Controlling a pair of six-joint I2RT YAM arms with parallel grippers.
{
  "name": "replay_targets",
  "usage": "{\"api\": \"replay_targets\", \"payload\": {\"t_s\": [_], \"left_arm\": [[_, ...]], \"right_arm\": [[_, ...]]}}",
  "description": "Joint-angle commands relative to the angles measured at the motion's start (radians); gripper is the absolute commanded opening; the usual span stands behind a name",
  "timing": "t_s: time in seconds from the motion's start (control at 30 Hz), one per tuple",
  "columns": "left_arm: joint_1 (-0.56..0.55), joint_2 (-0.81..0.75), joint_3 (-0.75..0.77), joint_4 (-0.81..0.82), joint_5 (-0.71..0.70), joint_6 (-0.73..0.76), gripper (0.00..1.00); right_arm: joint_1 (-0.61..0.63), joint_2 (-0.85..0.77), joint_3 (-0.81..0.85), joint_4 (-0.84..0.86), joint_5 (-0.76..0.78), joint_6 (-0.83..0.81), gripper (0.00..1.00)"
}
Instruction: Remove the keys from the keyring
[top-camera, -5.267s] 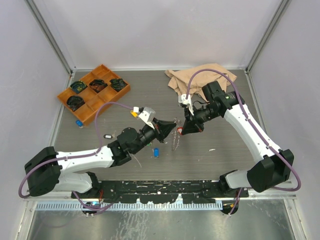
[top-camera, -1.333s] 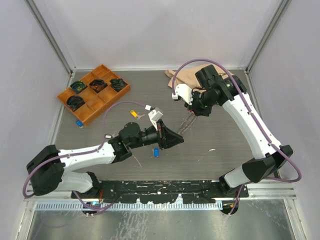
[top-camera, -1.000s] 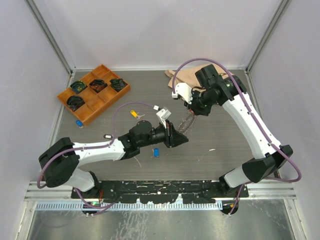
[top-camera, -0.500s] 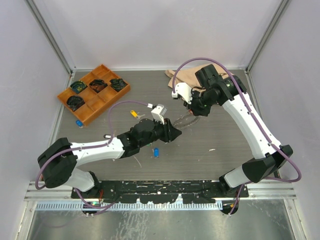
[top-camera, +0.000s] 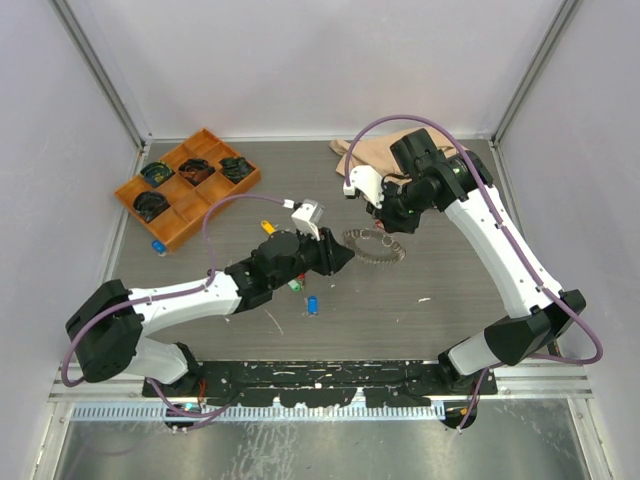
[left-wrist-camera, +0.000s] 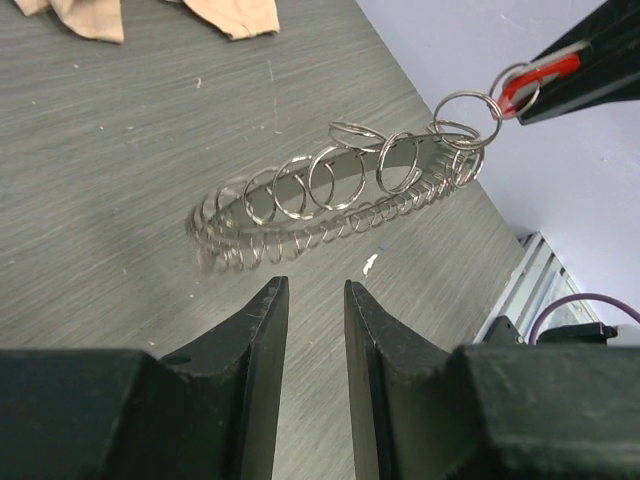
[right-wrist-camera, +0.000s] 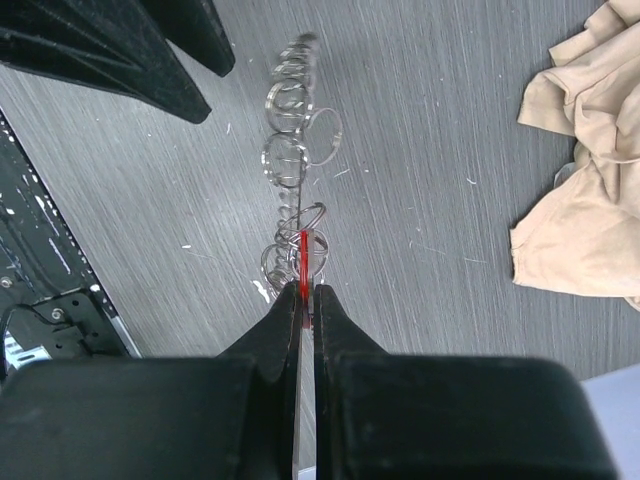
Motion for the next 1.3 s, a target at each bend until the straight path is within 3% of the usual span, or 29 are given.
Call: {"api": "replay_targets", "payload": {"t_s": [0.0,1.0,1.27], "left_arm": [[0.021,-0.045,0.03,0.03,-0.008,0.04,0.3],[0.083,-0.02,0.078,0.055,0.087,0.1,0.33],[0.096,0.001,0.098,0.057,0.116,0.102,0.32]], "right_arm": [[-0.001,-0.016,0.043,0.017,-0.04,0.009,0.01],[-0.038,-0.007,-0.034,0.102,-0.241,0.312,0.01],[-0.096,0.006,-0.07,0.138,-0.378,0.455,0.01]]}}
